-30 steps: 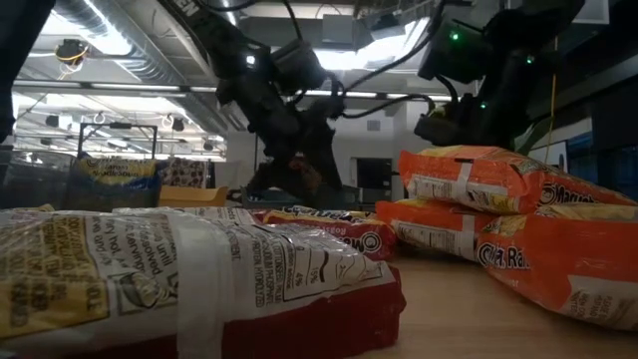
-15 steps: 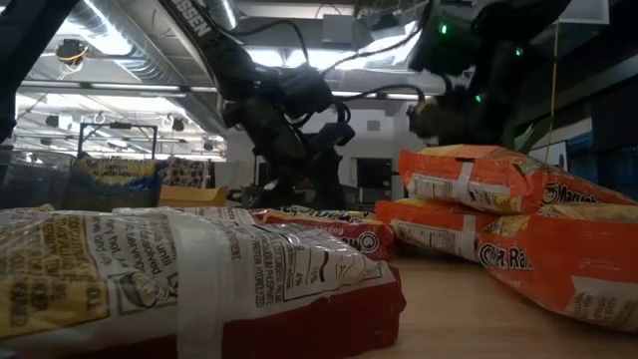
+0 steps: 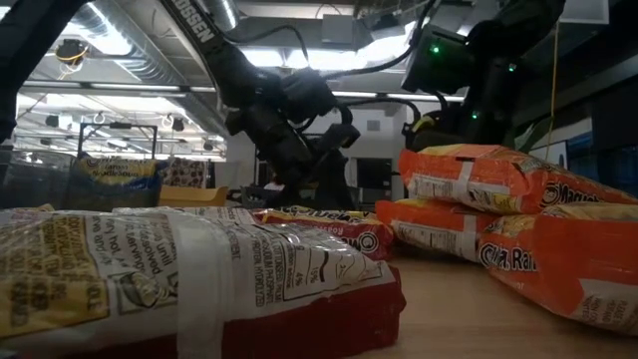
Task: Sort Maruchan noodles
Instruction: Put the blue noodle pack into the black bin
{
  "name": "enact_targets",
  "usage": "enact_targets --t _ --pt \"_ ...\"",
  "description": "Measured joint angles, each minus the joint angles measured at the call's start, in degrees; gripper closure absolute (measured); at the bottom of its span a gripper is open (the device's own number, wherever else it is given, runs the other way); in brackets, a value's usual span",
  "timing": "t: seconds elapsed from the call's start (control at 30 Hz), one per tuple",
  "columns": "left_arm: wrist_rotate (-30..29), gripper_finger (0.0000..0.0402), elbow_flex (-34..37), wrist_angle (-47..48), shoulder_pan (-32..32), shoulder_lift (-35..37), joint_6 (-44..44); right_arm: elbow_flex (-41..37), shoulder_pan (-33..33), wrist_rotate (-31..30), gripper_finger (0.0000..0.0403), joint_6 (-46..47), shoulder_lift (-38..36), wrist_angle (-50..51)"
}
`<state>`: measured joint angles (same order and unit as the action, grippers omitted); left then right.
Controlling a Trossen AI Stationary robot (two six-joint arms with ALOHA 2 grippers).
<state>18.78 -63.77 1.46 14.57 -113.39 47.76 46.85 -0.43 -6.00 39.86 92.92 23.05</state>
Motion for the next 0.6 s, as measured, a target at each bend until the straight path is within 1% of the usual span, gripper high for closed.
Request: enact_targets --t 0.1,0.2,0.27,0.33,0.47,0.53,0.6 --pt "0.0 0.0193 -0.1 0.8 0.0 -0.1 0.1 0.0 0.0 0.5 0.0276 -0.1 0.0 0.2" --pt "-0.2 0.0193 0.0 -1.3 0.0 -0.1 1.6 0.0 0.0 0.8 0.0276 -1.2 0.3 -1.2" --pt "1.0 0.0192 0.0 -3.2 0.1 -0.6 2.6 0.0 0.0 1.4 0.0276 -1.6 1.5 -3.8" --pt "2.8 0.0192 0.0 -4.8 0.1 -1.4 3.3 0.0 0.0 3.4 0.0276 -2.5 2.9 -5.6" --pt "5.5 0.0192 0.1 -5.2 0.1 -1.6 4.2 0.1 0.0 6.1 0.0276 -2.9 4.9 -7.8" --pt "6.1 0.0192 0.1 -5.8 0.2 -1.7 4.4 0.1 0.0 6.0 0.0276 -2.9 4.8 -7.9" --pt "8.1 0.0192 0.3 -7.1 0.6 -1.7 4.9 0.0 0.0 5.5 0.0276 -3.5 3.7 -7.9"
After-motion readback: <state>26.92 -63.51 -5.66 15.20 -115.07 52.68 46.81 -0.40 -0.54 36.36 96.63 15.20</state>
